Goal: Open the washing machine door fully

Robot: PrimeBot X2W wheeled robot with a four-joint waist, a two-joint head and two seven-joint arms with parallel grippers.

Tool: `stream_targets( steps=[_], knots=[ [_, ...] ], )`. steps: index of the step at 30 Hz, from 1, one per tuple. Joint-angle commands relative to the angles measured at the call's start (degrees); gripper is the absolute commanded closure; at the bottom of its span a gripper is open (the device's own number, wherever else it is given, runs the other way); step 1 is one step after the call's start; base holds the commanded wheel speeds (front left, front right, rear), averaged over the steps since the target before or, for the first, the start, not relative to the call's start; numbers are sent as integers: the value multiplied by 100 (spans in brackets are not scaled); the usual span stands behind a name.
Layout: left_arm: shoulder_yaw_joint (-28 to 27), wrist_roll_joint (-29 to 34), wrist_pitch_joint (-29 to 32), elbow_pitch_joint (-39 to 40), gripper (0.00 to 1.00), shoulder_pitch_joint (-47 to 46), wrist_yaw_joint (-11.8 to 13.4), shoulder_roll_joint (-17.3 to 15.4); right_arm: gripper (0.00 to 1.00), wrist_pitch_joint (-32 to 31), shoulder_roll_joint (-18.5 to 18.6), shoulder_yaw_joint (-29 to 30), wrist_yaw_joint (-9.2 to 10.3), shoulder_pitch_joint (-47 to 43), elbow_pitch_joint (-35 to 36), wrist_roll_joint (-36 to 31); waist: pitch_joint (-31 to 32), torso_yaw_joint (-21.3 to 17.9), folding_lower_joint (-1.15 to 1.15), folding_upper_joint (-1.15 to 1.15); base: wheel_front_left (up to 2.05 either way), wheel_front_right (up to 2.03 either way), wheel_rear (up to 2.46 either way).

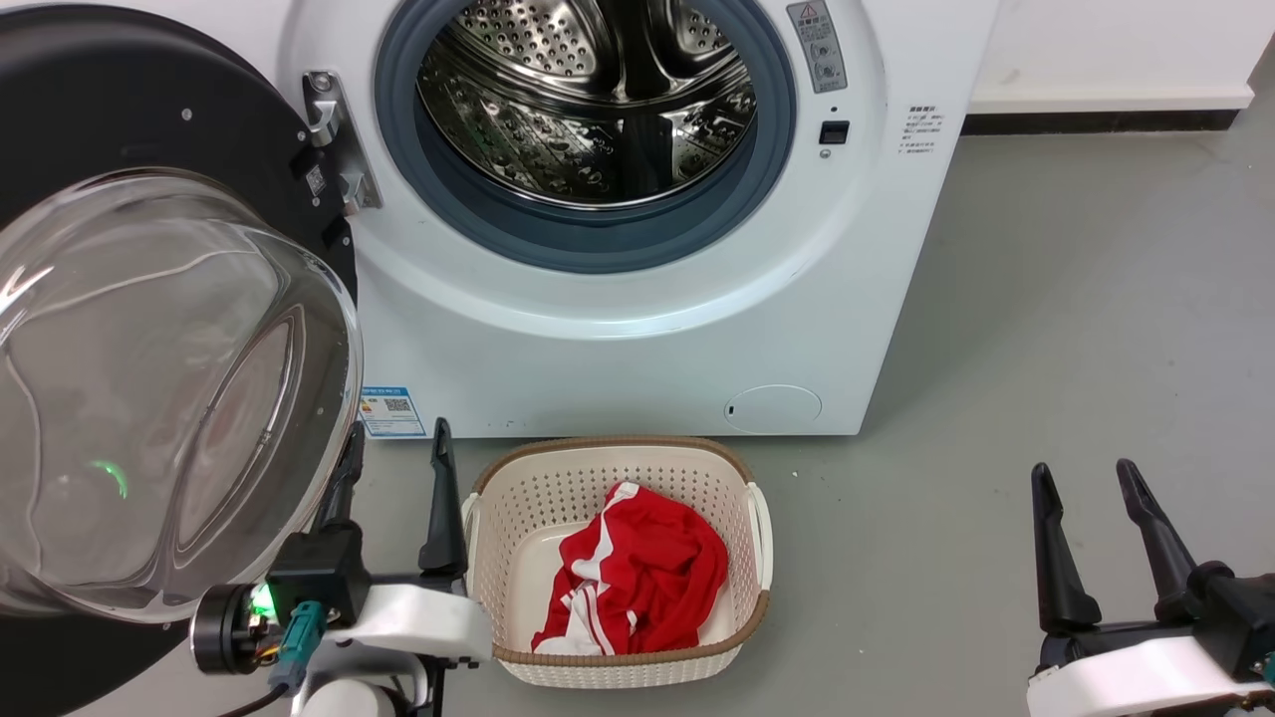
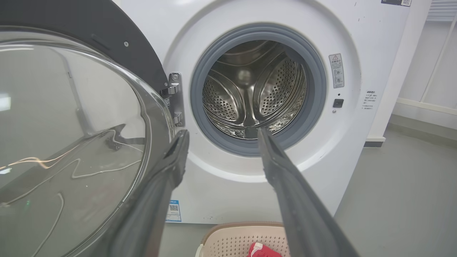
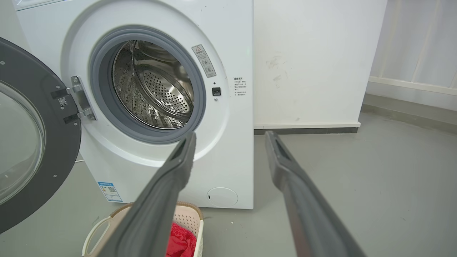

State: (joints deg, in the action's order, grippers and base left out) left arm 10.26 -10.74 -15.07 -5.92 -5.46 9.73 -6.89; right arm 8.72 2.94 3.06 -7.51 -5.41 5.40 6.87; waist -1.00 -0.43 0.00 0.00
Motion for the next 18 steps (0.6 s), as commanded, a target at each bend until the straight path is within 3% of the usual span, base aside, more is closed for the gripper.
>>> stream_targets(
  steps=[1,18],
  knots=[
    [-21,30,-14,-13,0,69,-15,-21,0,10,-8,-7,4,-50,-3,-50,21,12,0,0,0,0,0],
    [-330,164,-14,-45,0,255,-160,135,0,-33,-8,-47,4,-52,-14,-104,59,57,0,0,0,0,0]
  ],
)
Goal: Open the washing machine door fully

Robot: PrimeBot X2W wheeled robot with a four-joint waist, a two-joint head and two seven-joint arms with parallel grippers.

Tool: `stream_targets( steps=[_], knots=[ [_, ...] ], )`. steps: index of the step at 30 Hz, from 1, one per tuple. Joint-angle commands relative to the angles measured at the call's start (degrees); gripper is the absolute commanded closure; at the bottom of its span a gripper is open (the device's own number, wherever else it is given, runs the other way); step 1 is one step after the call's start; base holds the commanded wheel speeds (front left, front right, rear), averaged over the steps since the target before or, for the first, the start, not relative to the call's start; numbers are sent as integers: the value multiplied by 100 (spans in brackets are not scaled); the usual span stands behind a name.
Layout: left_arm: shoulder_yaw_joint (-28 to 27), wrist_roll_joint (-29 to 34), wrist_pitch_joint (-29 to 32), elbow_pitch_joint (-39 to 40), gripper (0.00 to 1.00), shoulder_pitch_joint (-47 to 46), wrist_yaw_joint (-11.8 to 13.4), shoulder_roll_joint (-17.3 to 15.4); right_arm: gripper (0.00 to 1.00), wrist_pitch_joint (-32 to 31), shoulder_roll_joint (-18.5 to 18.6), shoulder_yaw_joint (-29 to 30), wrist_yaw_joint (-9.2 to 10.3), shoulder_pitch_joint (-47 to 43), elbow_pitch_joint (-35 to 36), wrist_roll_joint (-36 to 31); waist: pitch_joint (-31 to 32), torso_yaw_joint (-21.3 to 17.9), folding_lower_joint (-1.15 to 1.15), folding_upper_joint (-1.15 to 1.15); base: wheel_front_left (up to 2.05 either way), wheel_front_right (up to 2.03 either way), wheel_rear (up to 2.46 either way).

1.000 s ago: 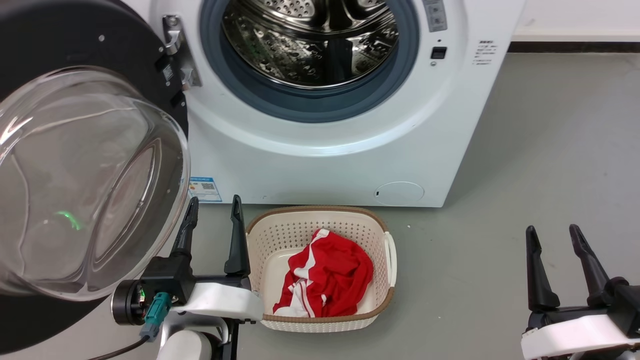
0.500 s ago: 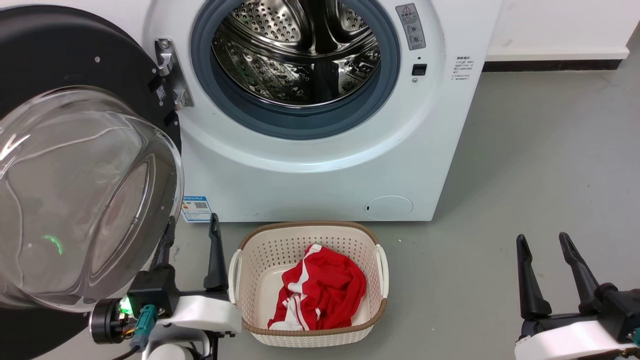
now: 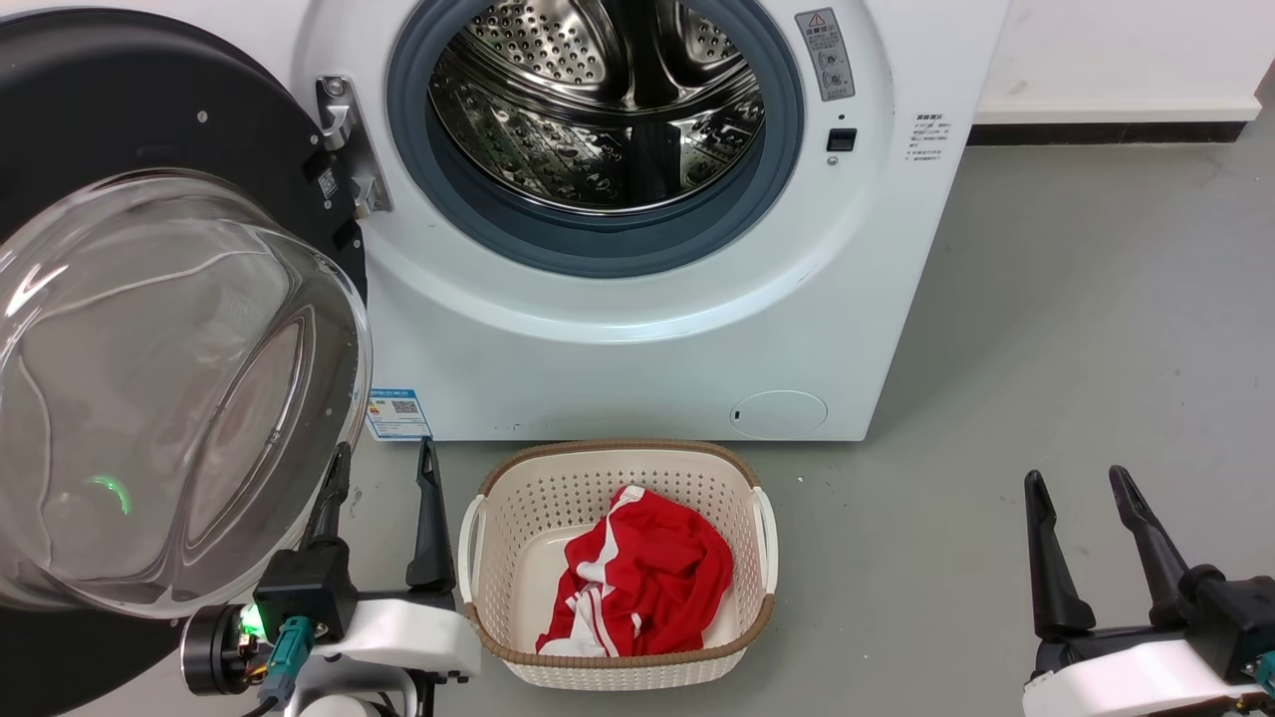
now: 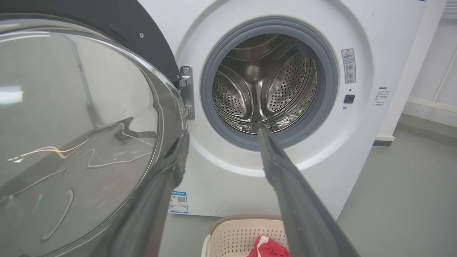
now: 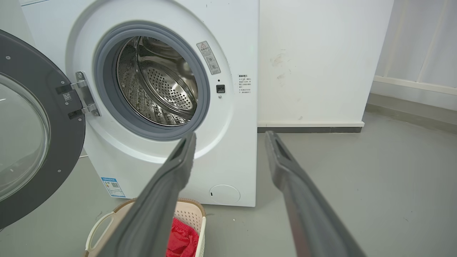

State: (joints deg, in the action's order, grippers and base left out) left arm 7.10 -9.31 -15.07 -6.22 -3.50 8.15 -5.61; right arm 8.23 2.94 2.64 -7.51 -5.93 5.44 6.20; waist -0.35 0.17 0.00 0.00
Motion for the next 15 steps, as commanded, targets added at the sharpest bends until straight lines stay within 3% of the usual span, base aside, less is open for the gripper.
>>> stream_targets(
  steps=[1,15],
  knots=[
    [-30,26,-14,-19,0,53,-13,12,0,20,-8,-5,4,9,-29,-35,-11,-6,0,0,0,0,0],
    [-147,98,-14,-32,0,45,-98,116,0,94,-8,8,4,92,-177,-19,-50,-17,0,0,0,0,0]
  ],
)
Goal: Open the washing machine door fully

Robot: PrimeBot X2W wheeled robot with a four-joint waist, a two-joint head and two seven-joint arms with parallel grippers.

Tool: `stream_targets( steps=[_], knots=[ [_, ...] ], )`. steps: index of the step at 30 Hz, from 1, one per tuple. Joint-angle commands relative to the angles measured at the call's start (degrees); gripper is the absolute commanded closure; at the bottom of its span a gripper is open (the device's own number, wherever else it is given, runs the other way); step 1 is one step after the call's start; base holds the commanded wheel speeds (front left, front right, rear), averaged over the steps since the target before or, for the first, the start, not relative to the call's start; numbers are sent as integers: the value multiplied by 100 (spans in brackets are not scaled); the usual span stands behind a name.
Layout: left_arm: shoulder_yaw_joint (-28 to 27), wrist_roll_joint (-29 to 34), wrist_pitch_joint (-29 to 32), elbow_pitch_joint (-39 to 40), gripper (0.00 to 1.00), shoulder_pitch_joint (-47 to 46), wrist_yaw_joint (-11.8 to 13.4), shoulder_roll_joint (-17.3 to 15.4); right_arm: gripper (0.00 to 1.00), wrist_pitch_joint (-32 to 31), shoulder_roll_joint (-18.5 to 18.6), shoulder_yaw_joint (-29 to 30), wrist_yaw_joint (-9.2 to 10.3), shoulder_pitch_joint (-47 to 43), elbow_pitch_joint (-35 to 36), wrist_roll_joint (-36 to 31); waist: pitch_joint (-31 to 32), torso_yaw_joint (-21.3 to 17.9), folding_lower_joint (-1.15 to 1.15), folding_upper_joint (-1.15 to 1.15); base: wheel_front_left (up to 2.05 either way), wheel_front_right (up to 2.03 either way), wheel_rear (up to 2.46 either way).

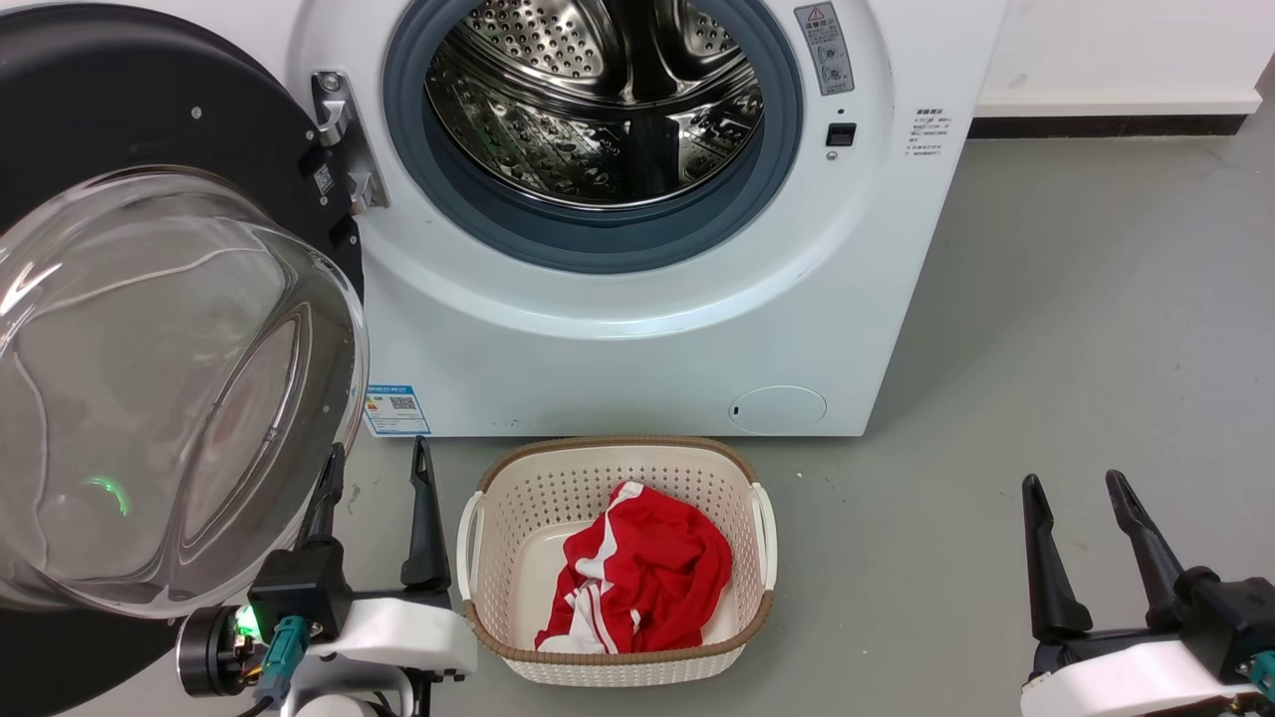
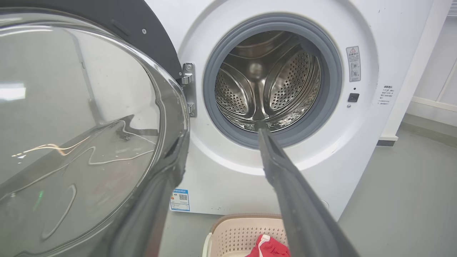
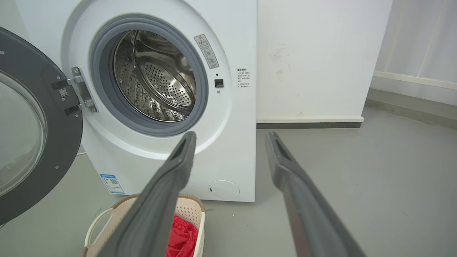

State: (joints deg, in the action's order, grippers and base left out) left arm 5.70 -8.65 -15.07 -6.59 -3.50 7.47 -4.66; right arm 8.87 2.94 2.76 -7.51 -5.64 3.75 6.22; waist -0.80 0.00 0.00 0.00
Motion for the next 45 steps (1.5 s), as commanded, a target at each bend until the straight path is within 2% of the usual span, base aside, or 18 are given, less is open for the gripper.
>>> stream_targets(
  steps=[1,6,7,11,27,45],
  knots=[
    [-16,36,-14,5,0,40,-34,24,0,35,-8,-5,4,67,-17,-22,-11,-2,0,0,0,0,0],
    [-72,56,-14,8,0,34,-67,43,0,54,-8,-5,4,81,-48,-12,-32,-9,0,0,0,0,0],
    [-64,41,0,0,100,0,-56,24,100,25,0,0,0,11,-39,2,-33,-9,0,0,0,0,0],
    [-55,-10,45,-206,100,86,-64,25,100,14,-2,-17,0,-85,-235,71,-34,-10,0,0,0,0,0],
    [-311,-1771,497,-319,100,-6,-367,57,100,-209,100,-65,0,192,-546,1992,-22,-8,0,0,0,0,0],
    [-535,-3399,903,-415,100,-86,-650,85,100,-445,161,-68,1,444,-836,3717,-8,-7,0,0,0,0,0]
  ],
)
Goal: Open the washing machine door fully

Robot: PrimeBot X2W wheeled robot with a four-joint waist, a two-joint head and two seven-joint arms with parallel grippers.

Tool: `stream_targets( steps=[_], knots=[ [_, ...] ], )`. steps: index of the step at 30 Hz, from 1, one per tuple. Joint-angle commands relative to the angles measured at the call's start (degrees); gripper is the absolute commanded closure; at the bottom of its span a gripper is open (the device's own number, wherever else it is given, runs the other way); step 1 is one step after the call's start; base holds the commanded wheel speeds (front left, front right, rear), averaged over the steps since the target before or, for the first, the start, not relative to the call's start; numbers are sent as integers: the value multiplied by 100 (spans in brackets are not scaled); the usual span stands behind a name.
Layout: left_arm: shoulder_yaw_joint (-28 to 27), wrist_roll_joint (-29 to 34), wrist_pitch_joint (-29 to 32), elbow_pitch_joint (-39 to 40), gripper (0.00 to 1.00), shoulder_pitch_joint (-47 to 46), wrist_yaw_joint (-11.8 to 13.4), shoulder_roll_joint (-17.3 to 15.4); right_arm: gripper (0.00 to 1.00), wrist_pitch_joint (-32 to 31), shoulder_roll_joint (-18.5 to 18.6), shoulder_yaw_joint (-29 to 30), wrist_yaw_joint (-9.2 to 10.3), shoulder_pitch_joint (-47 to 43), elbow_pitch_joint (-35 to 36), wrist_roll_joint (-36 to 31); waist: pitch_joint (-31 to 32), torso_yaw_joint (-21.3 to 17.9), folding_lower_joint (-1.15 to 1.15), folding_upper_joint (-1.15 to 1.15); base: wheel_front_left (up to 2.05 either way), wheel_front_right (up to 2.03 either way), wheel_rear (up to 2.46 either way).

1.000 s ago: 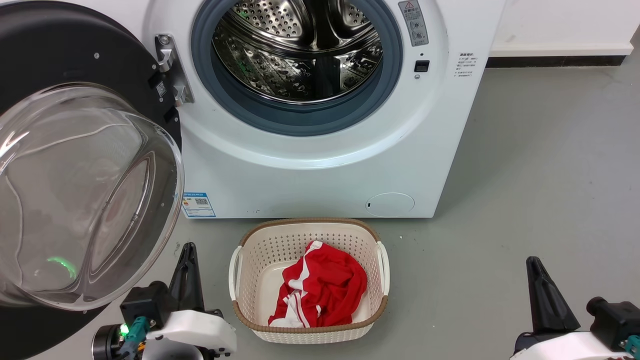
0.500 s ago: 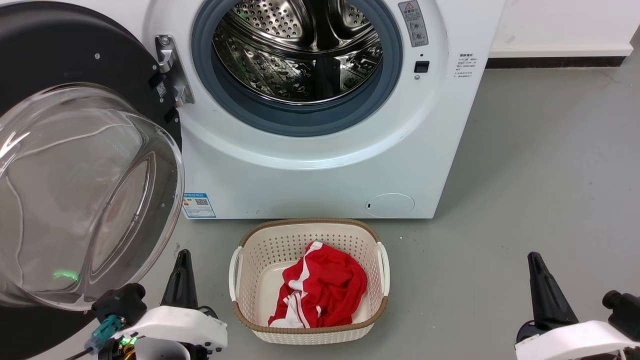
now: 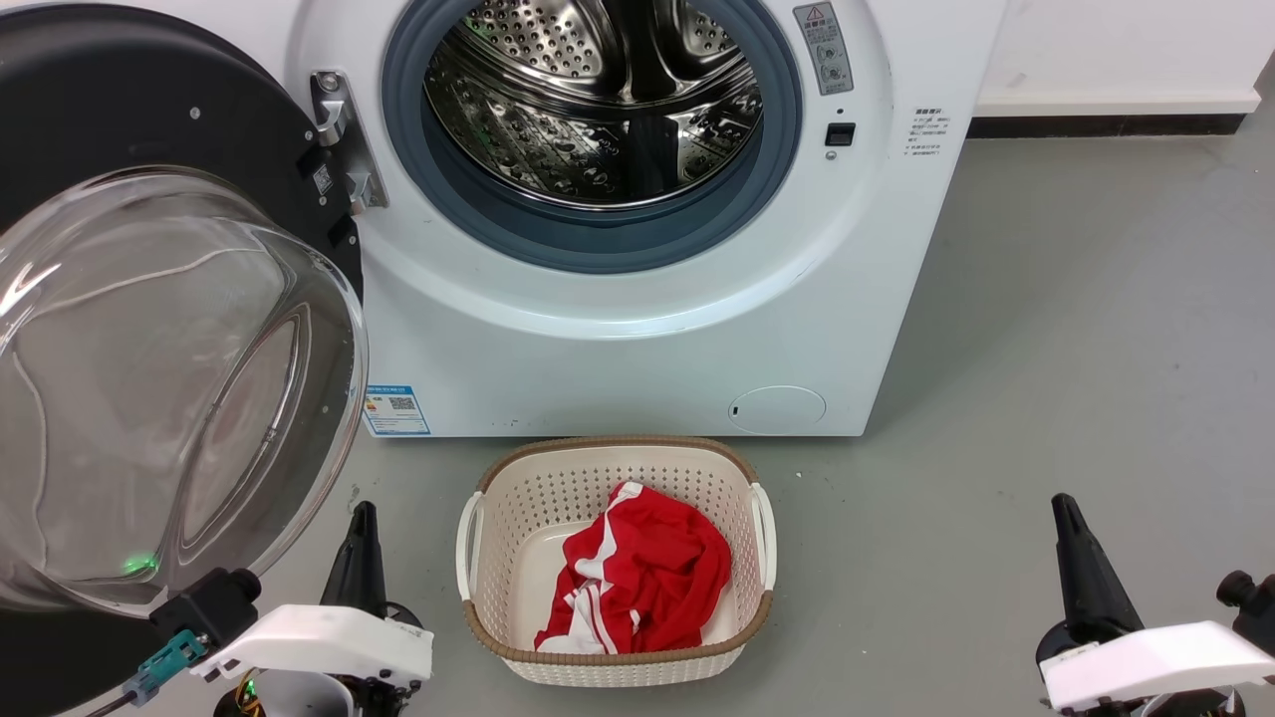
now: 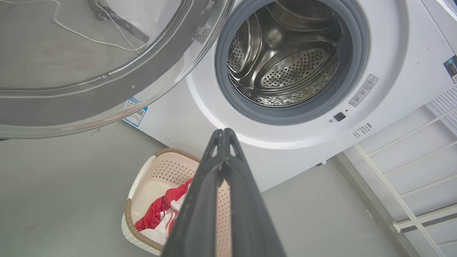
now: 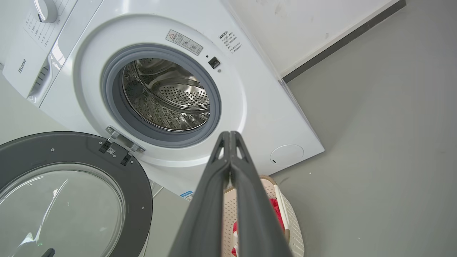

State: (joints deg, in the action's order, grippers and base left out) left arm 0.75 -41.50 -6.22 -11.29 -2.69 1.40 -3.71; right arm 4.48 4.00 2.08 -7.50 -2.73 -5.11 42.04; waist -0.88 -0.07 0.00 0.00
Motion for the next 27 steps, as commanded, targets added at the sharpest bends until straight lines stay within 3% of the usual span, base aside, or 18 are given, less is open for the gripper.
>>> stream_targets(
  steps=[1,27],
  knots=[
    [-51,-195,39,50,100,-171,-57,-9,100,-21,56,2,0,163,34,220,1,0,0,0,0,0,0],
    [-303,-1977,498,-65,100,-257,-367,24,100,-326,80,53,0,448,-295,2069,20,2,0,0,0,0,0]
  ],
)
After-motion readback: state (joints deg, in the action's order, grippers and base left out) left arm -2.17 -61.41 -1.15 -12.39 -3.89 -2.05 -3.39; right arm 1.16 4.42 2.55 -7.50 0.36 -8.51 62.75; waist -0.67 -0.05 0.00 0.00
